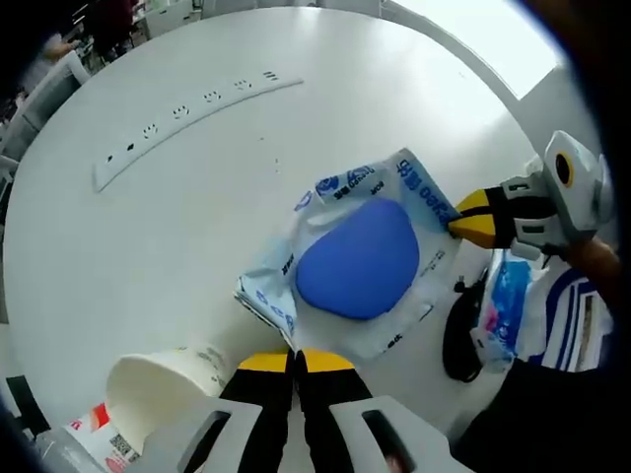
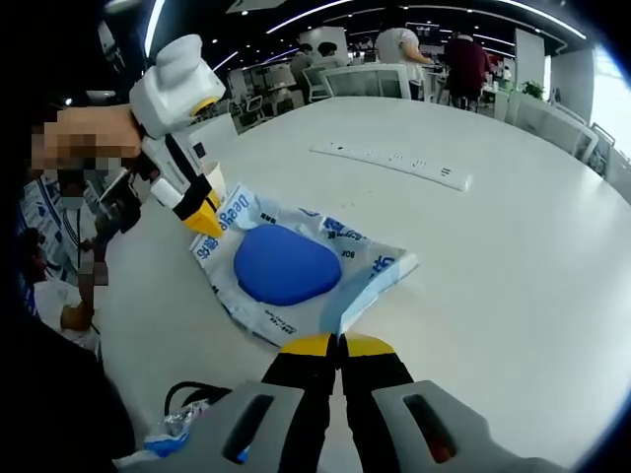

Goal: Arrange the tabletop items into an orderly group along one side of the table until the central work area is clear of visible clutter.

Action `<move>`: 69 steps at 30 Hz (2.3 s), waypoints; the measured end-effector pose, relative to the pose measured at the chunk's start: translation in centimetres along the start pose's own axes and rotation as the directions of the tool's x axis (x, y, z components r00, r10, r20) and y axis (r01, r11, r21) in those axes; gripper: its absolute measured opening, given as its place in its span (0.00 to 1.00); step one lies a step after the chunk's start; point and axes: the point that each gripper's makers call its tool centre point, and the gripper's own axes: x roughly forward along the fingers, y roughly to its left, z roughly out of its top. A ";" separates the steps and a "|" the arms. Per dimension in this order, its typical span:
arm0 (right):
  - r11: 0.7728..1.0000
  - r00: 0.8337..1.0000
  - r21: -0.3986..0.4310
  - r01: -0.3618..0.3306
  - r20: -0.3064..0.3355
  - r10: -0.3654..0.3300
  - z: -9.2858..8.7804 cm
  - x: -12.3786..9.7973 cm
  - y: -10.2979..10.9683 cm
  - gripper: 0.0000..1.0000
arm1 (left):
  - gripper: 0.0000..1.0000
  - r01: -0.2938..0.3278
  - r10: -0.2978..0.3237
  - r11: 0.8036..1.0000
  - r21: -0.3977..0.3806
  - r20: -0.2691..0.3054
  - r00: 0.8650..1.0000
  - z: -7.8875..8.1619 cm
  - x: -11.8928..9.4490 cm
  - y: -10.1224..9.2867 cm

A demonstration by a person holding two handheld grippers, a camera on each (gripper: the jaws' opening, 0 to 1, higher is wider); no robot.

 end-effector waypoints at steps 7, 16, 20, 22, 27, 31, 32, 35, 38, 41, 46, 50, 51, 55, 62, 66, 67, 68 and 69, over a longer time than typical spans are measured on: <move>1.000 1.000 0.028 0.004 -0.004 -0.003 -0.4 0.5 -0.4 0.00 | 0.01 0.023 -0.023 0.999 -0.034 0.012 1.000 0.0 -0.1 -0.2; 0.998 1.000 0.063 0.002 -0.010 -0.002 -1.0 0.6 -0.2 0.00 | 0.03 0.018 -0.018 1.000 -0.008 0.029 0.999 -0.4 0.1 -0.5; 0.997 1.000 0.073 0.010 -0.024 -0.009 -1.4 0.6 -0.3 0.00 | 0.08 -0.009 0.007 0.999 0.037 0.059 0.998 0.1 0.1 -0.4; 0.997 1.000 0.077 0.011 -0.026 -0.009 -1.6 0.5 -0.3 0.00 | 0.12 -0.005 0.003 0.999 0.036 0.058 0.998 0.1 0.1 -0.7; 0.994 0.999 0.105 0.011 -0.037 -0.007 -2.1 0.6 -0.2 0.01 | 0.17 -0.023 0.016 0.998 0.064 0.098 0.995 0.7 -0.6 -1.1; 0.993 0.999 0.120 0.013 -0.040 -0.008 -2.3 0.8 -0.2 0.01 | 0.20 -0.036 0.026 0.996 0.079 0.120 0.992 1.0 -1.0 -1.0; 0.993 0.999 0.121 0.013 -0.040 -0.008 -2.3 0.7 -0.1 0.01 | 0.22 -0.043 0.033 0.996 0.081 0.123 0.992 1.0 -1.0 -0.8; 0.993 0.999 0.116 0.014 -0.046 -0.009 -2.4 0.5 0.0 0.01 | 0.23 -0.055 0.042 0.995 0.089 0.136 0.990 1.2 -1.5 -0.6; 0.993 0.999 0.113 0.019 -0.047 -0.014 -2.6 0.4 -0.1 0.03 | 0.23 -0.059 0.043 0.994 0.091 0.167 0.985 1.7 -2.3 -0.8; 0.994 0.999 0.108 0.027 -0.048 -0.022 -2.5 0.4 -0.2 0.04 | 0.24 -0.055 0.035 0.994 0.093 0.199 0.979 2.0 -3.0 -1.1; 0.996 0.999 0.088 0.029 -0.048 -0.025 -2.5 0.1 -0.2 0.10 | 0.28 -0.028 0.011 0.998 0.063 0.266 0.964 1.9 -4.2 -1.4; 0.996 0.999 0.082 0.032 -0.030 -0.030 -2.4 -0.7 0.1 0.18 | 0.35 0.017 -0.022 1.000 0.020 0.348 0.937 1.8 -4.9 -1.9; 0.996 0.999 0.077 0.034 -0.020 -0.033 -2.3 -0.8 0.1 0.20 | 0.36 0.012 -0.019 1.000 0.021 0.371 0.928 1.6 -5.2 -1.9; 0.995 0.999 0.088 0.039 0.001 -0.039 -2.1 -1.8 0.2 0.32 | 0.39 0.040 -0.037 0.999 0.000 0.424 0.905 0.4 -5.6 -2.3; 0.995 0.997 0.092 0.040 0.069 -0.047 -1.2 -3.2 1.1 0.42 | 0.46 0.068 -0.051 0.998 -0.015 0.500 0.865 -1.5 -6.3 -2.9; 0.996 0.993 0.083 0.042 0.106 -0.050 -0.5 -4.2 1.8 0.48 | 0.52 0.097 -0.059 0.995 -0.038 0.561 0.826 -2.4 -7.3 -3.5; 0.996 0.992 0.083 0.044 0.116 -0.054 -0.2 -4.6 2.1 0.49 | 0.53 0.102 -0.059 0.994 -0.044 0.568 0.821 -2.7 -7.5 -3.6; 0.996 0.990 0.080 0.046 0.127 -0.056 0.0 -4.9 2.4 0.51 | 0.54 0.102 -0.055 0.994 -0.046 0.589 0.806 -3.0 -7.8 -3.6; 0.996 0.990 0.076 0.043 0.133 -0.053 0.1 -5.2 2.7 0.52 | 0.56 0.099 -0.051 0.994 -0.049 0.593 0.803 -3.3 -7.9 -3.6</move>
